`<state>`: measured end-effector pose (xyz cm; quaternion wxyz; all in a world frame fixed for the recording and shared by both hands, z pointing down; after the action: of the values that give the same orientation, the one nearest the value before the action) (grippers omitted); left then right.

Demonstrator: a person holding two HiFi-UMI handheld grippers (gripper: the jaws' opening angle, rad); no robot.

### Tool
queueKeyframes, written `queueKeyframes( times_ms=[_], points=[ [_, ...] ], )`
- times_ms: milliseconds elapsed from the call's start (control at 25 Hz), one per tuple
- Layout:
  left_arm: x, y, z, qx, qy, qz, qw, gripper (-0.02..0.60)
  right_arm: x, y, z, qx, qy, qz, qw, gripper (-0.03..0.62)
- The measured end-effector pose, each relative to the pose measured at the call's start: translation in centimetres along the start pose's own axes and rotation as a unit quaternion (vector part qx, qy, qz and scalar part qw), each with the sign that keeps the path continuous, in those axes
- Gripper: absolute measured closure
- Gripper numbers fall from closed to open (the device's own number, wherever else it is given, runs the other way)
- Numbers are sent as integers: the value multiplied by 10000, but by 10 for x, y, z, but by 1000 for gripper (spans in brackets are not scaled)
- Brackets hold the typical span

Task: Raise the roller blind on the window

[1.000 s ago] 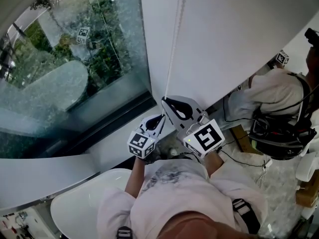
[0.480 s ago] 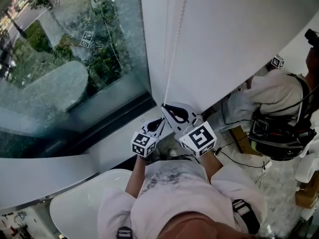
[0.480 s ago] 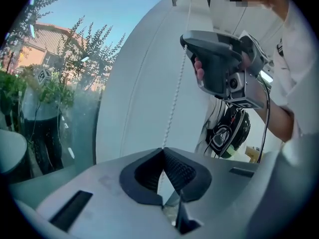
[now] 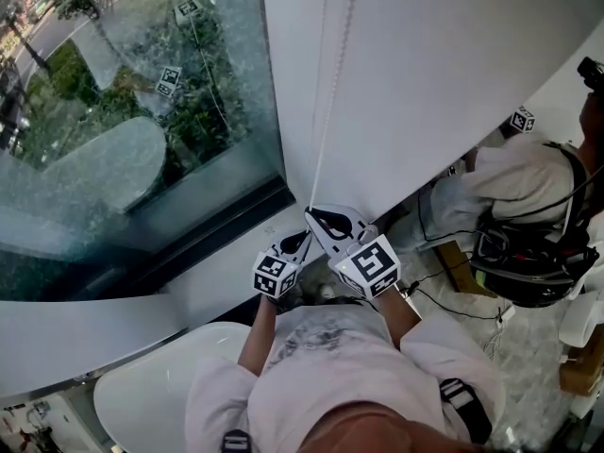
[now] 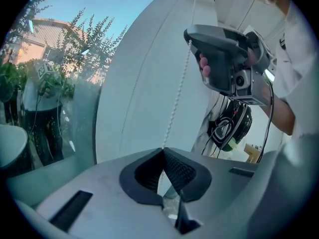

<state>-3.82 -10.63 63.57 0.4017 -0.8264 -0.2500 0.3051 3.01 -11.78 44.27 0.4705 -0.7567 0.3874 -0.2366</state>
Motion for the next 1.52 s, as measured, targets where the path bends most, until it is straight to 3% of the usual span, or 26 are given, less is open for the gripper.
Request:
queueKeyframes(
  times_ms=[360,680,880,1040,1120,1240,1520],
  points=[
    [-4,-20,-6,-248,-14,89,9997,574,-3,-19,-10,-227,77,-65,9997,533],
    [0,-23,1,-193,-4,44,9998,572,0,-20,-9,-207,80,-27,9998,533],
    [9,-13,21,50,-12,102,9999,572,0,-20,-9,-176,101,-11,9998,533],
    [17,18,55,447,25,66,9990,566,-1,-18,-9,-161,103,9,9998,533],
    [23,38,72,659,2,-46,9978,518,-2,-20,-10,-163,101,20,9998,533],
    [30,70,99,1062,-39,-240,9940,506,-3,-27,-15,-152,111,25,9998,533],
    [56,174,160,2063,-337,-1157,9710,505,-7,-28,-17,-142,95,21,9999,533]
  ],
)
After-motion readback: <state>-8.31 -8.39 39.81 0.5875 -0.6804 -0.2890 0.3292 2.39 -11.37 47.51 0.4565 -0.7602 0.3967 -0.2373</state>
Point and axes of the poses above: the fingertips, and each gripper's own axes: z backward along the fingers, x to its right, y out of its top, the point moved 6 cm from there along z, backward along the fingers, and after that the axes turned 12 degrees about -x, right-handed, at the moved point
